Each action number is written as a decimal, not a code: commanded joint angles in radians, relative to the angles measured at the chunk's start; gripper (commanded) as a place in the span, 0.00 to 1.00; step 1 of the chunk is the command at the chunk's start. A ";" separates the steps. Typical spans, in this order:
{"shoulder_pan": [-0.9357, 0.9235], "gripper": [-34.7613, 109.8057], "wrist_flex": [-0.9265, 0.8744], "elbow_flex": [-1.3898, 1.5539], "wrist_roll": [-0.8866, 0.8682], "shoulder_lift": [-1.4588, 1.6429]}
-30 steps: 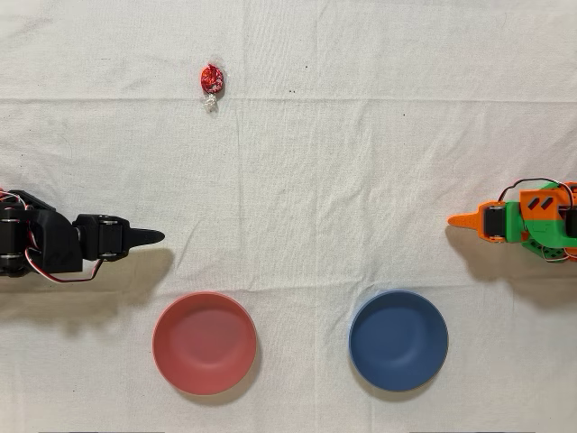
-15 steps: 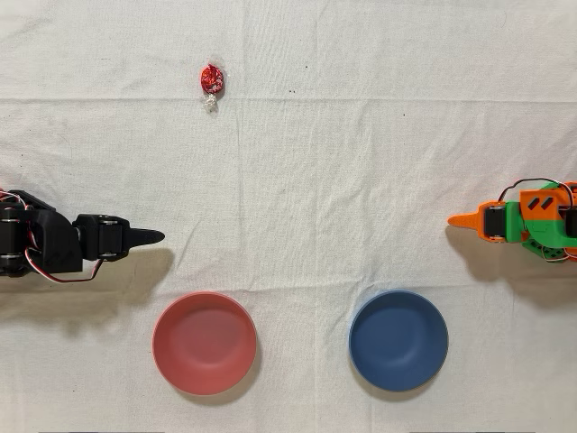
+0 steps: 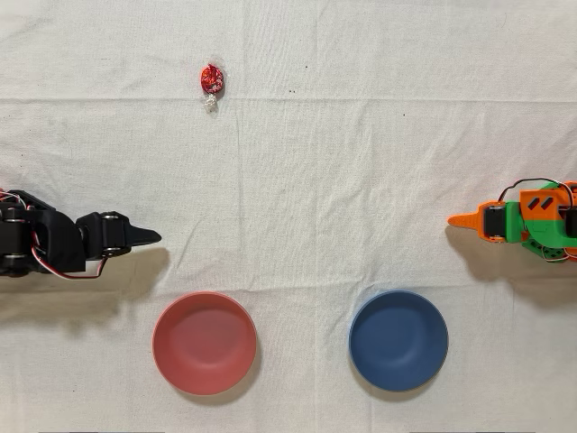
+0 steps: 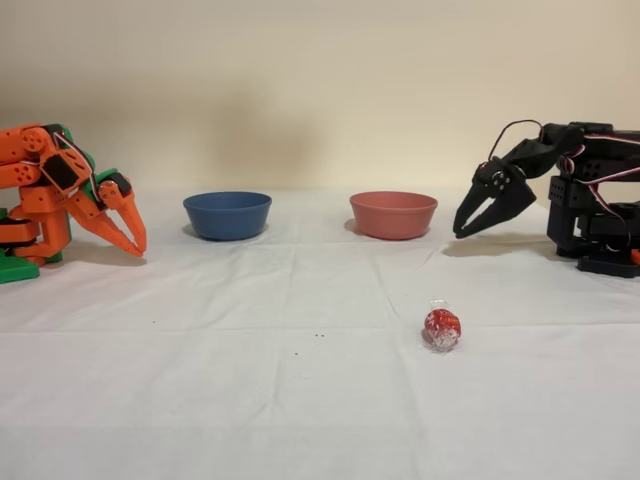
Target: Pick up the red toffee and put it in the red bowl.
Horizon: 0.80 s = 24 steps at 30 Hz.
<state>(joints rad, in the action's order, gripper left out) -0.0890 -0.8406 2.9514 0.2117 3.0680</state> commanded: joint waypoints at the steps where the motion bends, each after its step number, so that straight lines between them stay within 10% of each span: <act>1: 0.008 0.24 0.055 -0.115 0.048 -0.054; 24: 0.408 0.24 -0.222 -1.006 0.028 -0.856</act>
<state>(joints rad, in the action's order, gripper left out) 0.2684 -1.0155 2.1062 0.1871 2.2979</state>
